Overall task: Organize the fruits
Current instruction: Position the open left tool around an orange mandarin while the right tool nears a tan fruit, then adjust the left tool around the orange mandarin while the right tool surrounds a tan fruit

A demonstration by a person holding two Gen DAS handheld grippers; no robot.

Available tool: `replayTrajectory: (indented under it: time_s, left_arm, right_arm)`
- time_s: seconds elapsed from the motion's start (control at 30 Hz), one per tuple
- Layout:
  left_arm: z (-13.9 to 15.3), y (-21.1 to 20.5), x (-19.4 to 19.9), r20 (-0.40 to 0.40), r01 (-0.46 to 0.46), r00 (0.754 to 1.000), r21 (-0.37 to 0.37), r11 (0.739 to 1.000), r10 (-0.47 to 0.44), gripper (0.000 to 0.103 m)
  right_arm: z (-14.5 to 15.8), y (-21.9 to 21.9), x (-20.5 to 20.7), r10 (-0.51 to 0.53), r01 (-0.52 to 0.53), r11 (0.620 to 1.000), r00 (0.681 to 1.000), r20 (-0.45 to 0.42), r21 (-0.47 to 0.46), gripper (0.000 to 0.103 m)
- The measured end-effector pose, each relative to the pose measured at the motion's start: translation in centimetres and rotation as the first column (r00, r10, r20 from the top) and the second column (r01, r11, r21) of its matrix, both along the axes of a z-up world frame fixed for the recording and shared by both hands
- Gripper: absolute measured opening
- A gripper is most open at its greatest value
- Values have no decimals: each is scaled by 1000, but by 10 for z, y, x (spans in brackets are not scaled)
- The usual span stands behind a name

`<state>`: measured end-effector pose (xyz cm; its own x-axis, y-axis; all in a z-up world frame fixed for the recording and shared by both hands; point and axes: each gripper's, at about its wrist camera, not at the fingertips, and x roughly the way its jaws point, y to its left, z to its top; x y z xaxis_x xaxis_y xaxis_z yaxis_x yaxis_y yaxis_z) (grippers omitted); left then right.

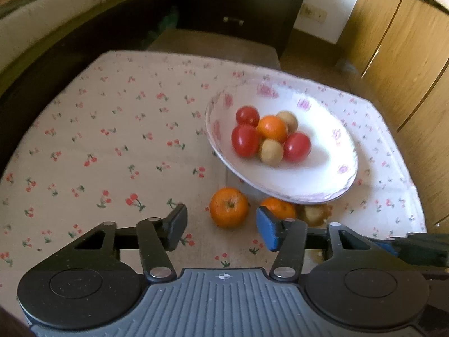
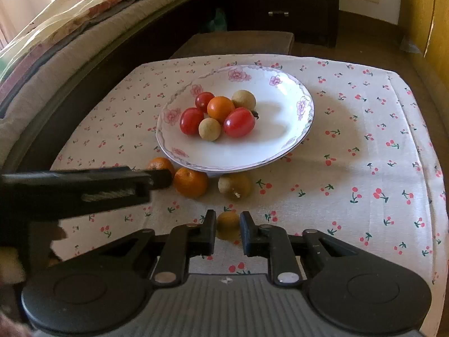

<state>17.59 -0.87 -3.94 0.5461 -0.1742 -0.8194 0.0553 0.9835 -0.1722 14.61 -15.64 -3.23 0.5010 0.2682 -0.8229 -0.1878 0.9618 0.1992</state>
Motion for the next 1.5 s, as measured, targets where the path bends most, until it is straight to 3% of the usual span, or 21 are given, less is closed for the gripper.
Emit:
replayTrajectory:
  time_s: [0.3,0.53,0.83,1.1,1.37,1.5]
  left_arm:
    - [-4,4,4,13,-12,1000,-39,999,12,40]
    - [-1,7,-2,-1,-13,1000,-52,999,13,39]
    - [7,12,-31,-18,17,1000,-42,999,-18,40]
    - [3,10,-44,-31,24,999,-15,1000,-25,40]
    - [-1,3,-45,-23,47,999,21,999,-46,55]
    - [-1,7,-43,-25,30,999,2,1000,-30,57]
  right_arm:
    - [-3,-3,3,-11,12,1000,1000,-20,25,22]
    - [-4,-2,5,-16,17,999,999,-34,40,29]
    - [-5,-3,5,-28,31,999,998,-53,42,38]
    - [-10,7,10,-19,21,999,998,-53,24,38]
    - [-16,13,9,-18,17,999,999,-30,-29,39]
    - [-17,12,10,-22,22,1000,999,-30,-16,43]
